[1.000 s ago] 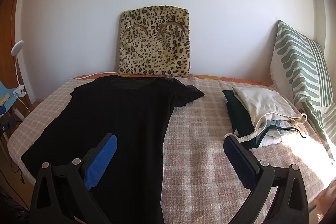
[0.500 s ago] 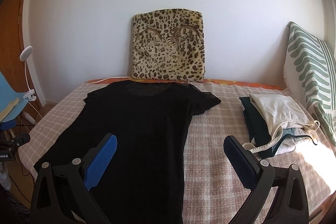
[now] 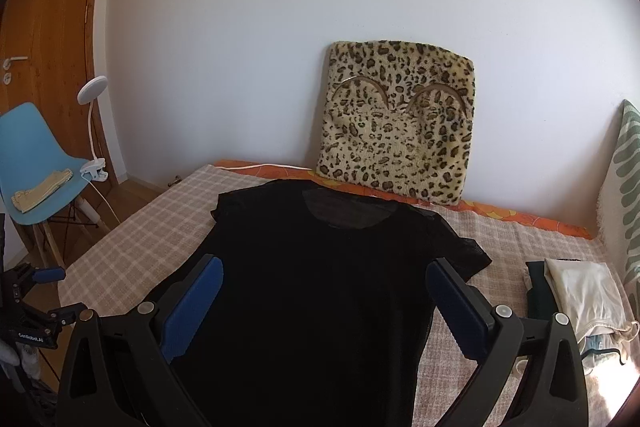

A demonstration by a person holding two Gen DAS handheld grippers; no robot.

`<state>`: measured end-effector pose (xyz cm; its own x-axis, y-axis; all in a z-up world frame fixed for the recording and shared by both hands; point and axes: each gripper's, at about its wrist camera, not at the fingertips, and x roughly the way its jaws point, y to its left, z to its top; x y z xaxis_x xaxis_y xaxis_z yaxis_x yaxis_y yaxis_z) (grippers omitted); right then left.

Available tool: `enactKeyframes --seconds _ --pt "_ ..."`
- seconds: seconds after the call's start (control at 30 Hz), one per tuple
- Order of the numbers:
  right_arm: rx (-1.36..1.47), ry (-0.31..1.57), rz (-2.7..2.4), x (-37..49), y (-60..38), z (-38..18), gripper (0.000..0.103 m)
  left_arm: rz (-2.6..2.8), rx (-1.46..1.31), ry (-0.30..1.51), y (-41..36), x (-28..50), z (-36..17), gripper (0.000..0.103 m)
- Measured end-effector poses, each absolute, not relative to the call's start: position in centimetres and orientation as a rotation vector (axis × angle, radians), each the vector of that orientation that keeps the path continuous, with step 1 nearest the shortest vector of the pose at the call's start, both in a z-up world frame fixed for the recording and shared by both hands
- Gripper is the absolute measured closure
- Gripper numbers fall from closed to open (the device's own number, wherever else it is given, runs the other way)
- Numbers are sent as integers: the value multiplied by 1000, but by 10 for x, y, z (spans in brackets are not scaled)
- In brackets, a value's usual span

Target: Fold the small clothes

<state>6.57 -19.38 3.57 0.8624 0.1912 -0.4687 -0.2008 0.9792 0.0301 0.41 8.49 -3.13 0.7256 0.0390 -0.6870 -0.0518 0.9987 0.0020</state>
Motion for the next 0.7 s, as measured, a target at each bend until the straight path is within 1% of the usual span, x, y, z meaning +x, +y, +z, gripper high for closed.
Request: enactKeyframes --seconds 0.1,0.27,0.37,0.4,0.43,0.47,0.53,0.57,0.63,0.7 --pt "-11 491 246 81 -180 36 0 77 -3 767 92 7 -34 5" --pt "-6 496 321 109 -157 39 0 63 -91 844 114 15 -53 6" --pt "22 537 364 130 -148 40 0 22 -156 891 119 15 -64 19" --pt "34 554 382 139 -144 41 0 0 -180 903 119 15 -66 25" --pt "44 573 399 148 -140 42 0 -16 -201 914 119 15 -68 28" --pt "52 593 416 158 -136 43 0 -25 -217 923 120 14 -71 29" --pt "64 631 445 177 -124 44 0 -50 -266 943 121 14 -76 41" --pt "71 651 463 187 -117 45 0 -65 -298 957 123 15 -80 44" --pt "87 693 496 208 -101 44 3 -81 -336 977 127 15 -86 56" --pt "96 738 527 230 -84 41 9 -79 -353 987 129 16 -90 62"
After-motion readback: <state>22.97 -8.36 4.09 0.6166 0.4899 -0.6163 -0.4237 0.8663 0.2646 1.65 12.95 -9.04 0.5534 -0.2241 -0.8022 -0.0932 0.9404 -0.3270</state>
